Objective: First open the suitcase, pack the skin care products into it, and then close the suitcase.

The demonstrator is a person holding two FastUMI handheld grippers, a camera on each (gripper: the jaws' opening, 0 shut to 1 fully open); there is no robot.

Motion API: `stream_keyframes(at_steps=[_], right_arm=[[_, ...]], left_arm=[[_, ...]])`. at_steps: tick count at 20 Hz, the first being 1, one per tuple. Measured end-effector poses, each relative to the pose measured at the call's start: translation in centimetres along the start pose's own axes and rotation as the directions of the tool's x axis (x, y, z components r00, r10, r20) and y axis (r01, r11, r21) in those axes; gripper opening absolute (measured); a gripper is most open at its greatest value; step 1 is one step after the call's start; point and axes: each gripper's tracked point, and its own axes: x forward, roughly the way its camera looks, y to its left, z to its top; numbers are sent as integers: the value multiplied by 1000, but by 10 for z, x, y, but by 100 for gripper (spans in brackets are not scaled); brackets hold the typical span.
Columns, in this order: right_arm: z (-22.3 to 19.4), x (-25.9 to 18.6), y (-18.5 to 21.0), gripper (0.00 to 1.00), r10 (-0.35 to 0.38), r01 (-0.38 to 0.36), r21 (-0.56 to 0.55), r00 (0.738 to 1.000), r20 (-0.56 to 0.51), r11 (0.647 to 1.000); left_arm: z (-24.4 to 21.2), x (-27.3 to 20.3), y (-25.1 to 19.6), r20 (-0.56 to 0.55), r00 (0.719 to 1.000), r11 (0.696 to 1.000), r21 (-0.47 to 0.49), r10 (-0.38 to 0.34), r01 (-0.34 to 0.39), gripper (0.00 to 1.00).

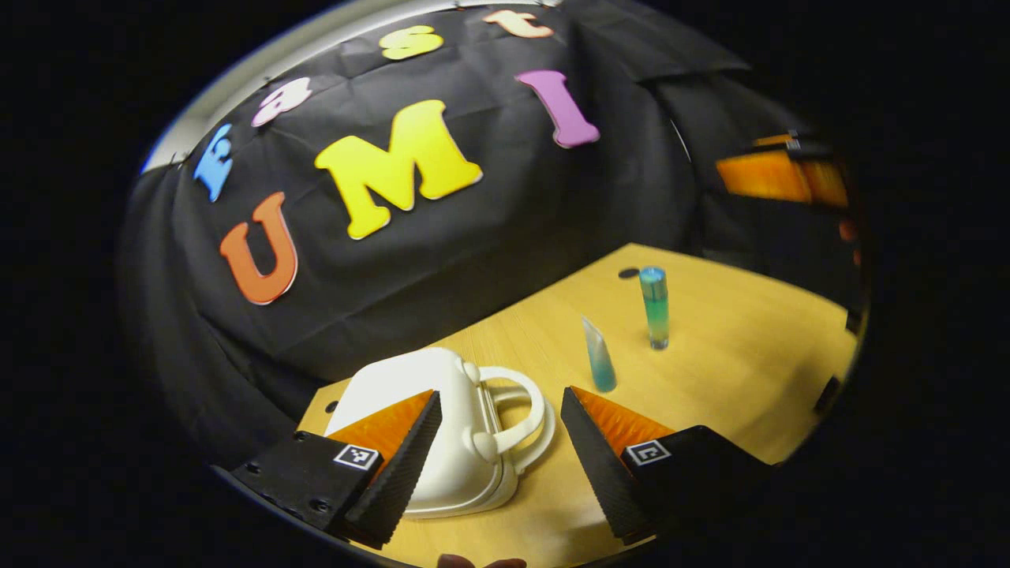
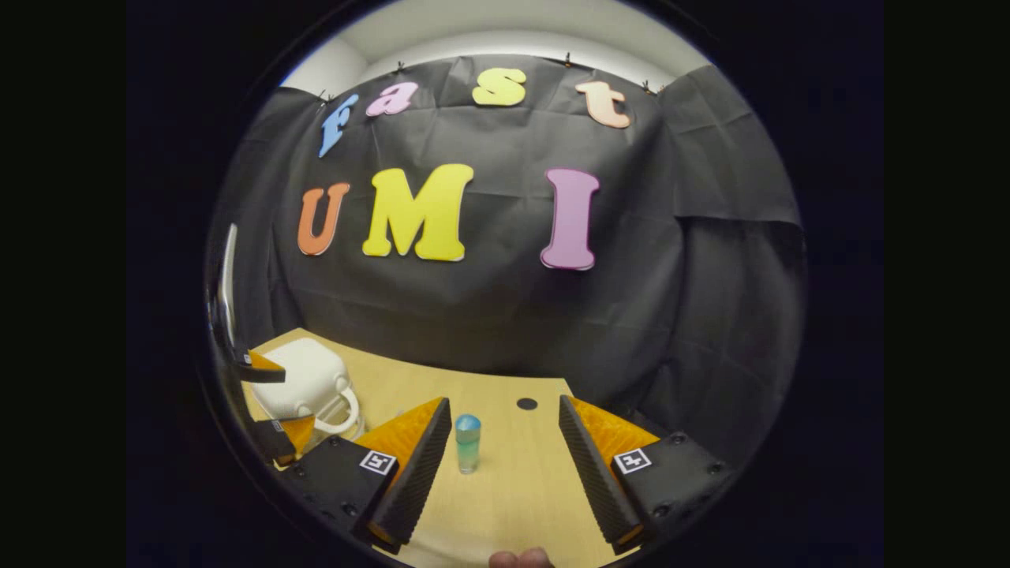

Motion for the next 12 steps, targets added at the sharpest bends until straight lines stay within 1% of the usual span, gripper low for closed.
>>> stream_keyframes(at_steps=[2, 5, 6, 7, 8, 9, 10, 12], right_arm=[[-5, 3, -18, 81, -17, 17, 6, 1000, -9, 1000], [-14, 10, -41, 81, -38, 38, 19, 999, -28, 999], [-16, 12, -49, 81, -43, 43, 24, 999, -33, 999], [-18, 15, -55, 81, -48, 49, 27, 998, -35, 998], [-20, 18, -61, 81, -51, 52, 31, 998, -37, 998], [-21, 20, -65, 81, -52, 53, 37, 998, -40, 998], [-23, 23, -69, 81, -52, 54, 41, 998, -43, 998], [-25, 27, -75, 81, -51, 53, 49, 998, -47, 997]], left_arm=[[-15, 15, -4, -53, 999, 993, 122, 12, -6, 97], [-40, 30, -11, -151, 988, 969, 246, 40, -1, 96], [-42, 30, -16, -159, 986, 956, 294, 52, -3, 96], [-42, 32, -24, -159, 986, 944, 329, 48, 7, 96], [-50, 35, -29, -190, 980, 935, 355, 53, 18, 94], [-52, 37, -32, -206, 977, 923, 385, 59, 26, 88], [-53, 45, -31, -220, 974, 911, 411, 64, 33, 87], [-59, 51, -31, -265, 961, 887, 459, 79, 54, 82]])
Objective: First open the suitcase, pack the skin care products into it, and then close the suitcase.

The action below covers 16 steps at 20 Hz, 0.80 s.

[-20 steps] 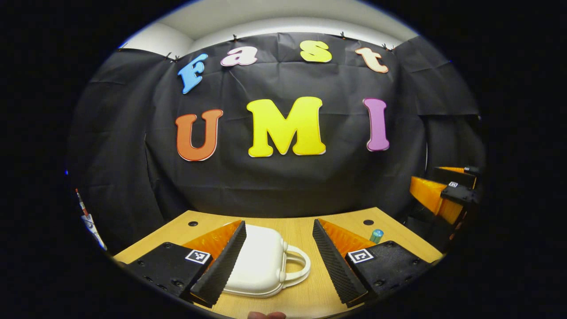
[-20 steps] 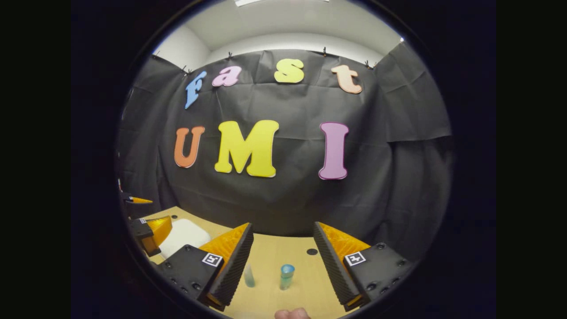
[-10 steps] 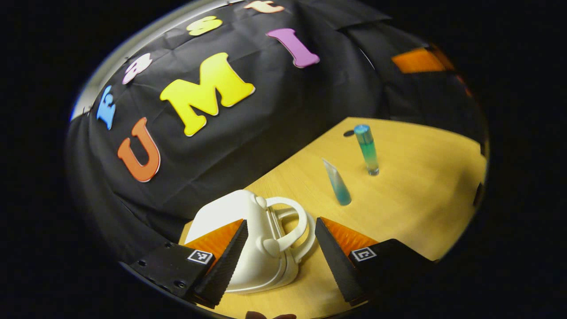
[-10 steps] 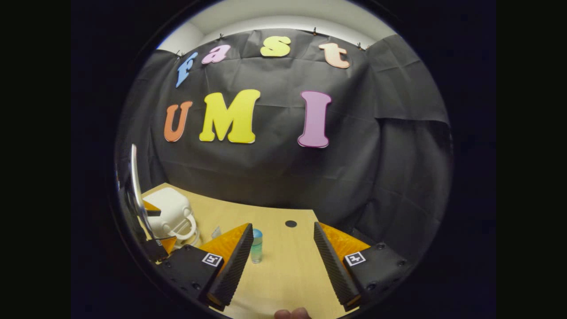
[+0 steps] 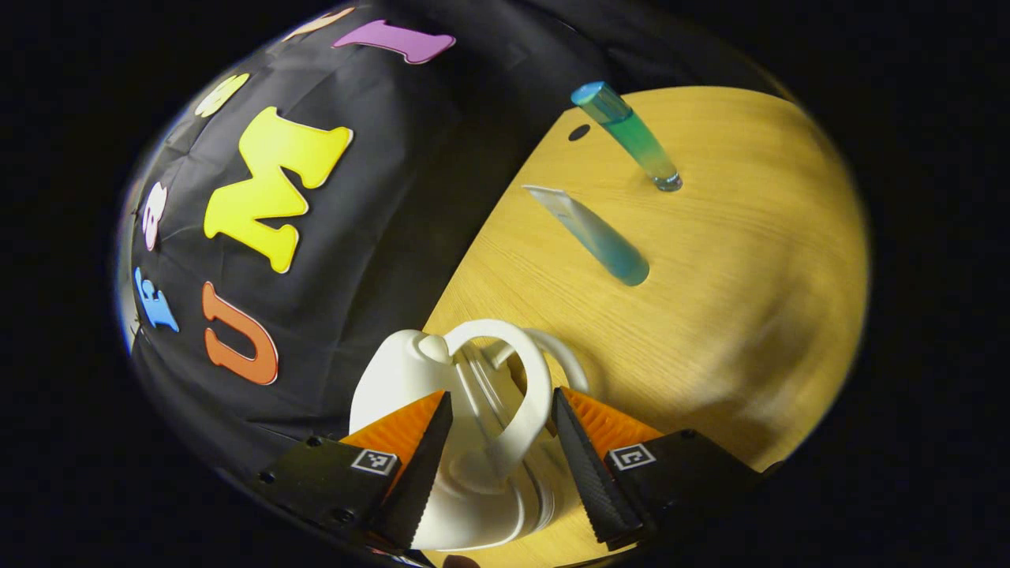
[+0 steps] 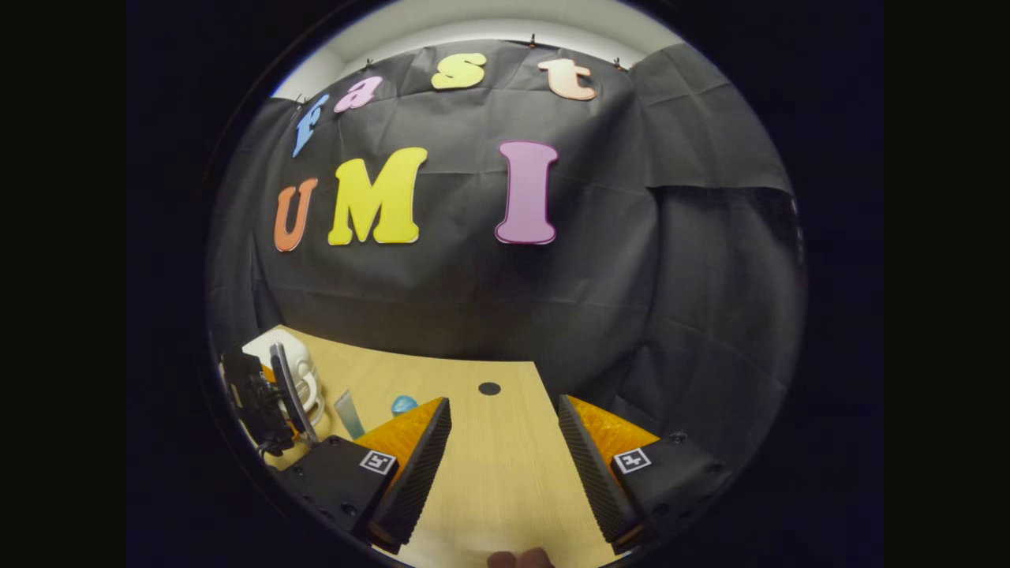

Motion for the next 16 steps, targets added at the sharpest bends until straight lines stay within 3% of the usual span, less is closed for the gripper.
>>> stream_keyframes(at_steps=[2, 3, 4, 7, 8, 9, 11, 14, 16], right_arm=[[-2, 3, -3, 81, 0, 0, 4, 1000, -6, 1000], [-2, 2, -3, 81, -1, 1, 3, 1000, -10, 1000], [-2, 0, -4, 81, -6, 6, 5, 1000, -10, 1000], [3, -5, 0, 81, -27, 27, 7, 1000, 4, 1000], [5, -7, 3, 81, -38, 38, 4, 999, 9, 999], [8, -10, 6, 81, -47, 47, 6, 999, 13, 999], [14, -16, 17, 81, -60, 60, 4, 998, 24, 998], [23, -26, 41, 81, -60, 61, -10, 997, 39, 998], [34, -31, 57, 81, -55, 55, 3, 997, 48, 999]], left_arm=[[0, 9, 1, -34, 999, 999, 49, -20, 22, 76], [-1, 13, 3, -58, 998, 997, 66, -31, 35, 62], [-5, 18, 2, -80, 996, 996, 72, -46, 51, 58], [-1, 15, 0, -76, 995, 995, 73, -58, 63, 33], [4, 13, 3, -51, 998, 997, 63, -47, 50, 33], [9, 9, 7, -15, 999, 999, 32, -40, 41, 22], [11, -1, 16, 33, 998, 997, -64, -47, 49, 15], [20, -29, 57, 148, 988, 978, -211, 38, -6, 13], [18, -43, 93, 205, 975, 935, -354, 87, -9, 11]])
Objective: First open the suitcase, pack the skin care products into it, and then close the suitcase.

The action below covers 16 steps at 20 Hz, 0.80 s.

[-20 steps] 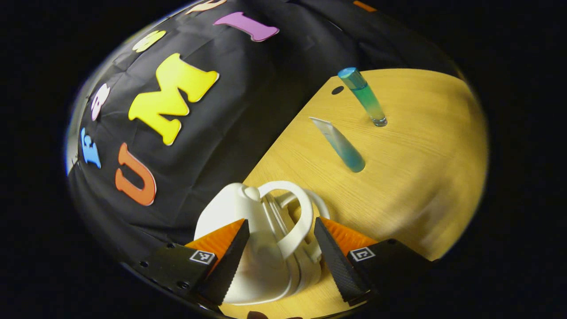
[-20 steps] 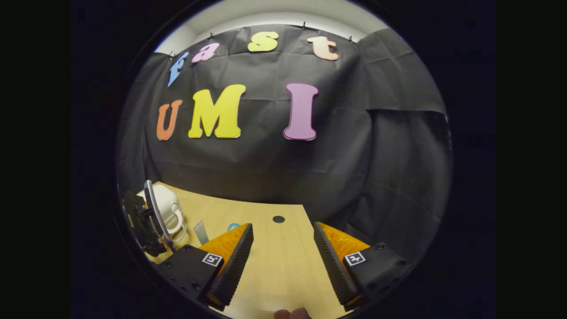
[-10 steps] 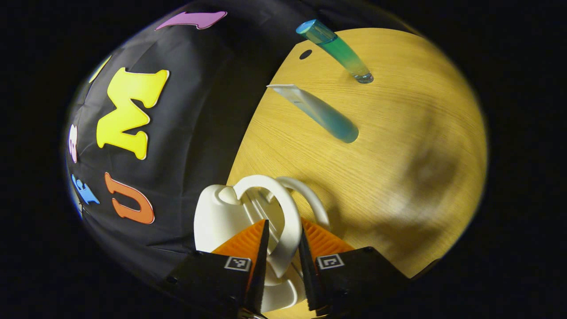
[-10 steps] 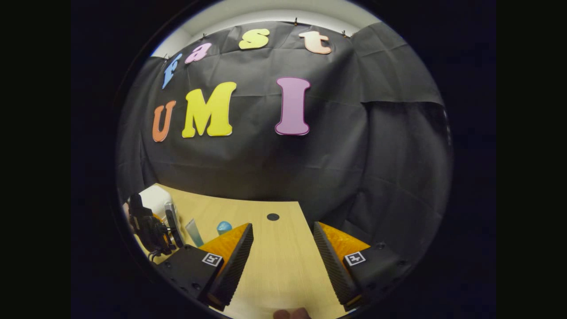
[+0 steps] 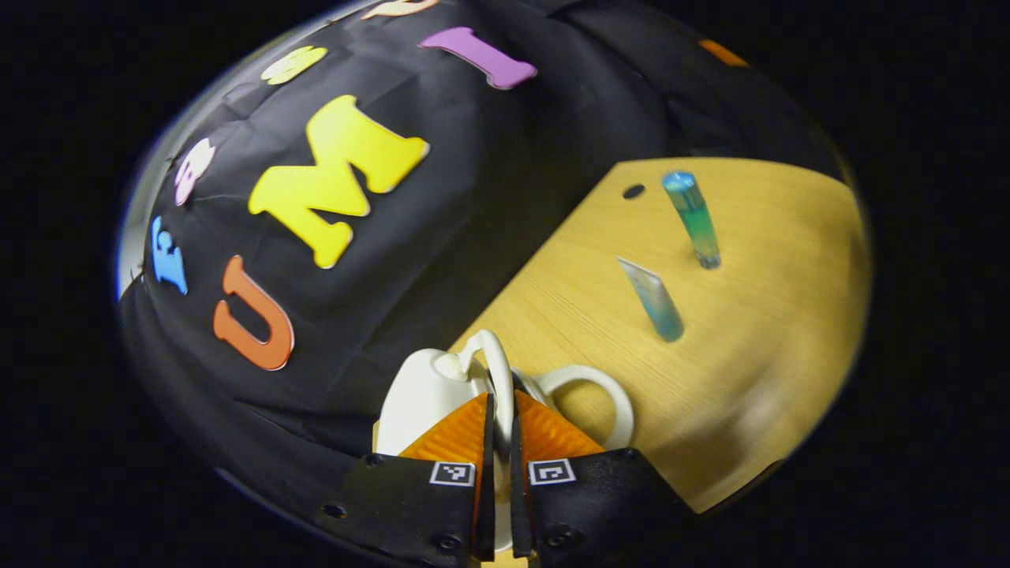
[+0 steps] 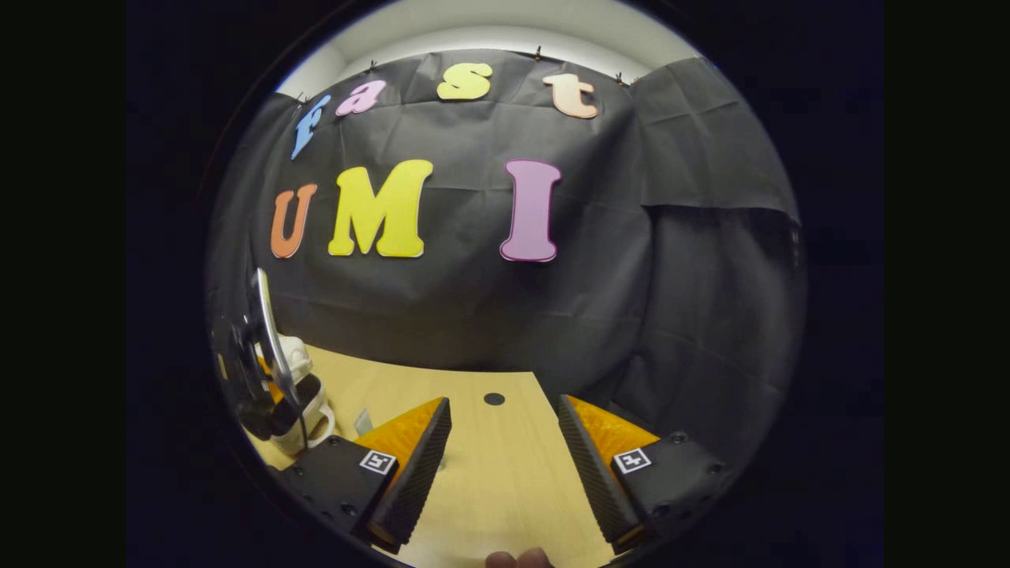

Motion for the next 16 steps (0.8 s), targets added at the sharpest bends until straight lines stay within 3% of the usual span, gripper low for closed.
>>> stream_keyframes(at_steps=[3, 6, 11, 14, 16], right_arm=[[24, -5, 24, 81, 5, -5, -5, 999, 40, 1000], [44, -9, 56, 81, 30, -30, 1, 997, 69, 1000], [61, -15, 113, 81, 97, -92, -57, 991, 93, 994], [68, -19, 143, 81, 131, -123, -85, 987, 94, 989], [70, -20, 157, 81, 144, -134, -106, 985, 92, 985]], left_arm=[[11, -18, 58, 71, 997, 979, -200, 44, -29, 10], [6, -35, 137, 136, 980, 923, -375, 144, -84, 10], [-55, -54, 238, 92, 955, 790, -588, 282, -176, 7], [-109, -47, 286, 49, 947, 690, -697, 316, -194, 7], [-154, -37, 302, 1, 953, 602, -776, 303, -191, 7]])
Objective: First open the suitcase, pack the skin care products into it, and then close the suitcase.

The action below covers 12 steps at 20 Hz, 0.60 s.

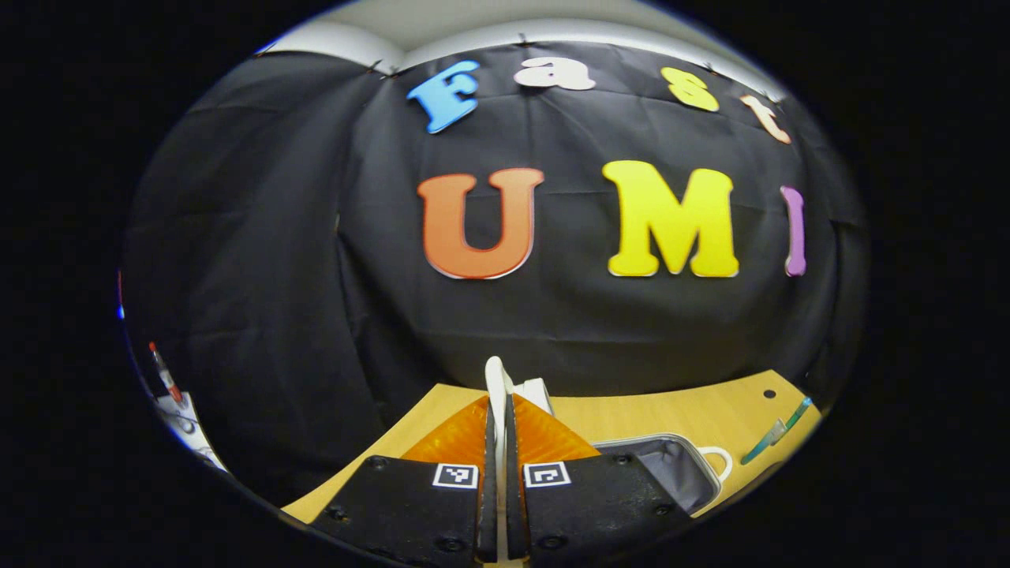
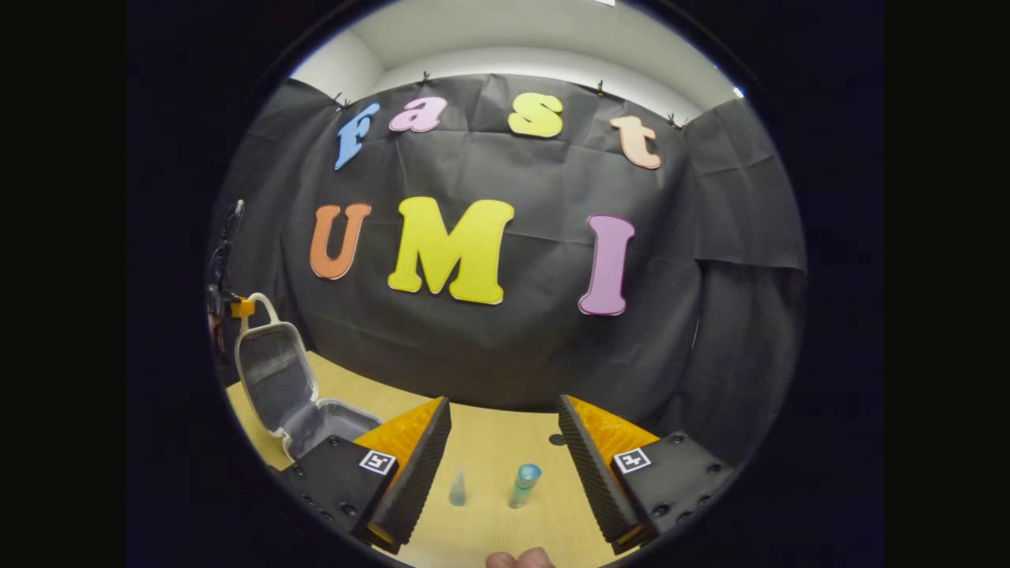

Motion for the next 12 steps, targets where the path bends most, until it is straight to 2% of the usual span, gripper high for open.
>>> stream_keyframes(at_steps=[3, 5, 6, 9, 12], right_arm=[[2, 0, 15, 81, 10, -11, -27, 1000, -13, 1000], [0, -2, 20, 81, 13, -14, -51, 1000, -28, 999], [-2, -2, 23, 81, 14, -16, -64, 999, -35, 998], [-11, -3, 27, 81, 11, -17, -105, 998, -64, 994], [-21, -1, 32, 81, 15, -28, -129, 995, -97, 991]], left_arm=[[-46, 25, 66, -66, 998, 980, -194, 22, -34, 7], [-76, 42, 97, -109, 994, 954, -299, -4, -29, 7], [-93, 52, 108, -131, 991, 946, -324, -17, -26, 7], [-138, 74, 128, -202, 979, 949, -315, -38, -28, 7], [-186, 92, 138, -289, 955, 942, -333, -71, -31, 7]])
